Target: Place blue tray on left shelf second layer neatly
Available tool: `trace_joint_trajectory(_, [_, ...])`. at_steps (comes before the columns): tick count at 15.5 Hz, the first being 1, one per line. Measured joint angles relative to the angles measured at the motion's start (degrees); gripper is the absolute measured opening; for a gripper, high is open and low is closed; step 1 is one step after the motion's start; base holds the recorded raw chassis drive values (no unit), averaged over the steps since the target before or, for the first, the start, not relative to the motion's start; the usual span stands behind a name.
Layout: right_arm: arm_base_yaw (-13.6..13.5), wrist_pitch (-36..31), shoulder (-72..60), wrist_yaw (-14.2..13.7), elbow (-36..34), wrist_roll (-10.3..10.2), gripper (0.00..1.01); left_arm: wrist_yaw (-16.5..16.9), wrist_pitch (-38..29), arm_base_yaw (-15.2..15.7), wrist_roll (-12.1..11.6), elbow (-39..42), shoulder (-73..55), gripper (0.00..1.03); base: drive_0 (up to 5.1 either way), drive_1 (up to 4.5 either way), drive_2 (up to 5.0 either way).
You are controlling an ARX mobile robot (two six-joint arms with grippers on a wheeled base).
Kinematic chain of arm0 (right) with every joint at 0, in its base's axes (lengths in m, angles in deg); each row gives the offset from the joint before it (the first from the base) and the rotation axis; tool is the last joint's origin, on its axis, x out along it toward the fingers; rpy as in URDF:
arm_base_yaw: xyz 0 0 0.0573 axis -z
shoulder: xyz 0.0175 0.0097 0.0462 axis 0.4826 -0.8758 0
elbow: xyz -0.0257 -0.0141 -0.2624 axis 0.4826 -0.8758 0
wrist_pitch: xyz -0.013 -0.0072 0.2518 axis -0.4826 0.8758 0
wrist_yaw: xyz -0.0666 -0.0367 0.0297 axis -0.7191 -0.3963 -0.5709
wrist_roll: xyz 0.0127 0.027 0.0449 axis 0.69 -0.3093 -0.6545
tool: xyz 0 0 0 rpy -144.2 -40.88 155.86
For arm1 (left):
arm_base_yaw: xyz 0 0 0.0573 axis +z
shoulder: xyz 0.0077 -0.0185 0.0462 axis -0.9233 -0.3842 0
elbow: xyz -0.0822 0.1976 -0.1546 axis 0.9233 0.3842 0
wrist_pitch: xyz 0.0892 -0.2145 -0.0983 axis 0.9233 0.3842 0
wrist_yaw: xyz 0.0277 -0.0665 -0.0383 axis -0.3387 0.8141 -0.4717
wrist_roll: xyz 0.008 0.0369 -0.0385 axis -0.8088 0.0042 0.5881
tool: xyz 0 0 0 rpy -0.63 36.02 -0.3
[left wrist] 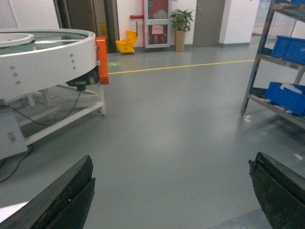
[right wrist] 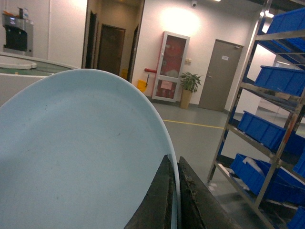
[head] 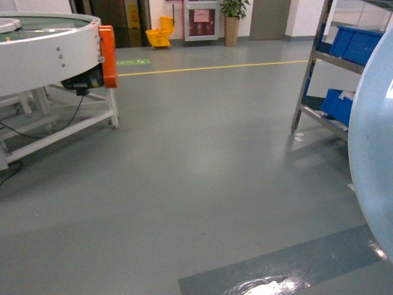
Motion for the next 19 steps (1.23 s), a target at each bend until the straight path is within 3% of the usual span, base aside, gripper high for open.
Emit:
trace_joint_trajectory(9, [0.0,-0.5,0.1,0.0,0.0,0.0,0.02,0.1,0.0,-0.1,0.0,0.0,0.0,0.98,-0.6,3.47,-4.8])
trace_joint_trajectory(19, [0.0,-0.2,0.0,0.2,0.0,0.0,0.02,0.0,-0.1,0.1,0.0,0.0,0.0,0.98,1.1,5.18,-3.0])
